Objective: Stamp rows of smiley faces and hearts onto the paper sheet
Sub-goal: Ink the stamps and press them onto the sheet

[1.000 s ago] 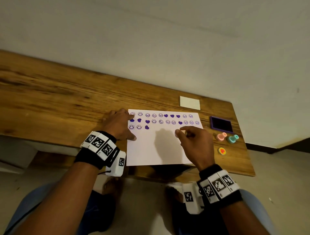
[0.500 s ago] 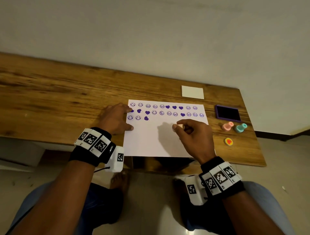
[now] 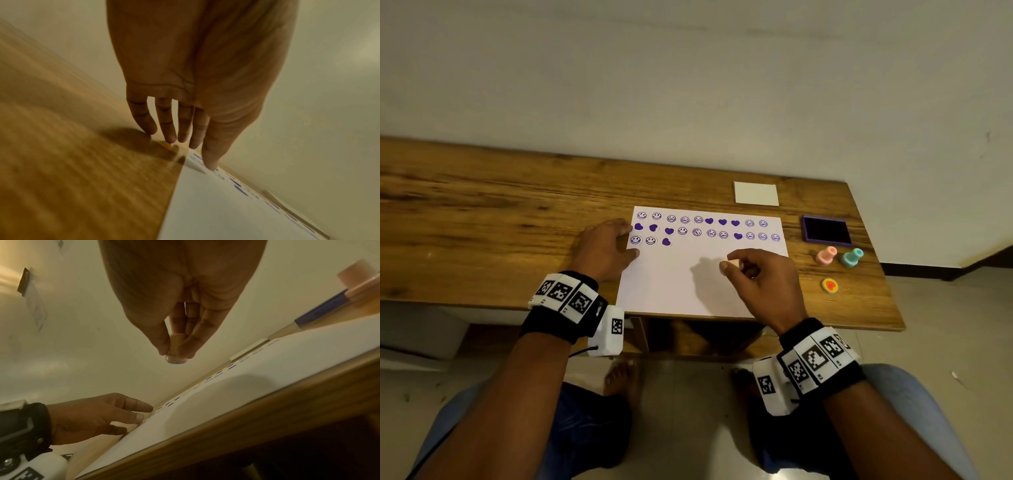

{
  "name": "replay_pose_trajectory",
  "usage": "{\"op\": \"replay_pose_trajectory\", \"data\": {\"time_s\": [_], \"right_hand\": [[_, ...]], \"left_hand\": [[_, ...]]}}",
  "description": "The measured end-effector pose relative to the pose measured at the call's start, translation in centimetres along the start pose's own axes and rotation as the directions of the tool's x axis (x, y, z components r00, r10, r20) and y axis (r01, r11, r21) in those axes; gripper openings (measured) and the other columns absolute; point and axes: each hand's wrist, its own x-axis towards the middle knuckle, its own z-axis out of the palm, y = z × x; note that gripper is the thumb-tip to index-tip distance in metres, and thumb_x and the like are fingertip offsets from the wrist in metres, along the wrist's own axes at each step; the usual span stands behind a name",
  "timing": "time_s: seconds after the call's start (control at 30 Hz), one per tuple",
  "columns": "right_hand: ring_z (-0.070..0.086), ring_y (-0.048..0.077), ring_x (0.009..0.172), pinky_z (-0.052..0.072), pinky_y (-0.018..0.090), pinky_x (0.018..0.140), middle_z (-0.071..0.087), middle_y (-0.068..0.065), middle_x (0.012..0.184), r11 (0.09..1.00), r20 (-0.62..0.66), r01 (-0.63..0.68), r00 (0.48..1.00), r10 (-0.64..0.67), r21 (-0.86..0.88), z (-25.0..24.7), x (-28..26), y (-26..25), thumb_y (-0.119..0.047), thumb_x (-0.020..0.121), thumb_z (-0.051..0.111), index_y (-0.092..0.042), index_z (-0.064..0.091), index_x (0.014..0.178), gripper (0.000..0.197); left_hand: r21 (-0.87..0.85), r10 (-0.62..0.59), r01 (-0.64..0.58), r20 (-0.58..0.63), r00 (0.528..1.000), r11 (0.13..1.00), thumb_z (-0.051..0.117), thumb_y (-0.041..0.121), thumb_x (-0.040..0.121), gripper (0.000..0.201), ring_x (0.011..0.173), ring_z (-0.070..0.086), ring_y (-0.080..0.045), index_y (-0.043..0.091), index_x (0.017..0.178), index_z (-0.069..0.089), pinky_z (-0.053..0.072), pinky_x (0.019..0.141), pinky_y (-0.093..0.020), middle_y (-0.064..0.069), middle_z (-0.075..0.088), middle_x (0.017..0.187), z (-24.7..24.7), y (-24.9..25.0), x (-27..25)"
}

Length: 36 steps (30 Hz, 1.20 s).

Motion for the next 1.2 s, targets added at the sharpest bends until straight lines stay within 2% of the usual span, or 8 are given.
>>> {"op": "replay_pose_trajectory", "data": {"time_s": [0.17,0.33,0.47,0.57,0.67,0.77,0.93,1.2], "right_hand": [[0.059,-0.002,0.068,0.044,0.013,0.064,0.065,-0.013,0.077,1.0,-0.015,0.02,1.0,-0.02,0.004,-1.5,0.0,0.4,-0.035,0.088,0.073,-0.016,0.077,0.105,0.026],[0.061,0.002,0.067,0.049,0.02,0.065,0.067,-0.01,0.074,1.0,-0.027,0.006,1.0,-0.005,0.019,-4.3,0.5,1.4,-0.035,0.086,0.074,-0.016,0.077,0.103,0.025],[0.064,0.009,0.067,0.056,0.029,0.068,0.065,-0.008,0.069,0.997,-0.013,-0.082,0.997,0.082,0.017,-7.7,0.7,3.9,-0.036,0.085,0.075,-0.017,0.077,0.102,0.026],[0.066,0.009,0.071,0.057,0.029,0.068,0.067,-0.006,0.073,0.976,-0.04,-0.212,0.976,0.214,0.058,-10.3,1.1,6.6,-0.035,0.083,0.076,-0.019,0.077,0.1,0.023],[0.066,0.013,0.073,0.049,0.023,0.064,0.067,-0.003,0.073,0.941,-0.126,-0.318,0.935,0.331,0.116,-12.8,1.1,9.3,-0.032,0.082,0.078,-0.018,0.077,0.093,0.017],[0.069,0.02,0.077,0.055,0.029,0.073,0.07,0.001,0.073,0.897,-0.197,-0.402,0.879,0.434,0.185,-14.3,0.7,12.1,-0.031,0.08,0.078,-0.017,0.077,0.085,0.014],[0.07,0.016,0.076,0.057,0.03,0.078,0.073,-0.003,0.075,0.874,-0.17,-0.423,0.868,0.467,0.24,-14.4,0.6,13.5,-0.032,0.08,0.076,-0.019,0.078,0.086,0.014],[0.069,0.014,0.077,0.057,0.029,0.076,0.073,-0.002,0.079,0.869,-0.133,-0.404,0.881,0.454,0.287,-14.5,0.6,13.4,-0.029,0.082,0.077,-0.019,0.078,0.091,0.014]], "left_hand": [[-0.031,0.067,-0.071,-0.091,0.994,0.997,0.07,0.024,0.086,0.047,0.124,0.051,-0.028,0.01,0.13,0.059,0.041,0.105,-0.038,-0.011,0.051,0.14,-0.9,2.0,-1.7],[-0.122,0.206,-0.215,-0.087,0.975,0.969,0.071,0.025,0.084,0.037,0.095,0.058,-0.012,0.018,0.121,0.065,0.042,0.079,-0.024,-0.001,0.062,0.121,1.6,6.4,-4.5],[-0.119,0.316,-0.313,0.008,0.949,0.942,0.07,0.028,0.084,0.032,0.097,0.061,-0.013,0.025,0.116,0.066,0.049,0.088,-0.034,0.007,0.064,0.116,5.3,11.5,-6.5],[-0.042,0.409,-0.407,0.114,0.905,0.913,0.067,0.031,0.085,0.035,0.104,0.058,-0.012,0.027,0.12,0.063,0.046,0.093,-0.031,0.008,0.063,0.12,8.5,15.8,-6.9],[0.027,0.462,-0.476,0.2,0.864,0.879,0.064,0.032,0.087,0.038,0.112,0.055,-0.017,0.025,0.125,0.061,0.044,0.096,-0.031,0.004,0.061,0.124,11.6,20.1,-6.4],[0.068,0.508,-0.538,0.247,0.825,0.84,0.064,0.029,0.086,0.041,0.112,0.056,-0.021,0.024,0.127,0.059,0.046,0.095,-0.034,0.0,0.062,0.122,14.2,24.1,-5.8],[0.112,0.547,-0.594,0.283,0.788,0.797,0.061,0.021,0.086,0.043,0.112,0.057,-0.024,0.025,0.128,0.056,0.05,0.094,-0.04,-0.002,0.061,0.125,16.6,26.9,-5.0],[0.142,0.548,-0.593,0.263,0.794,0.792,0.06,0.012,0.088,0.026,0.107,0.058,-0.027,0.011,0.112,0.068,0.045,0.087,-0.03,-0.009,0.06,0.122,17.3,26.6,-5.0]]}}
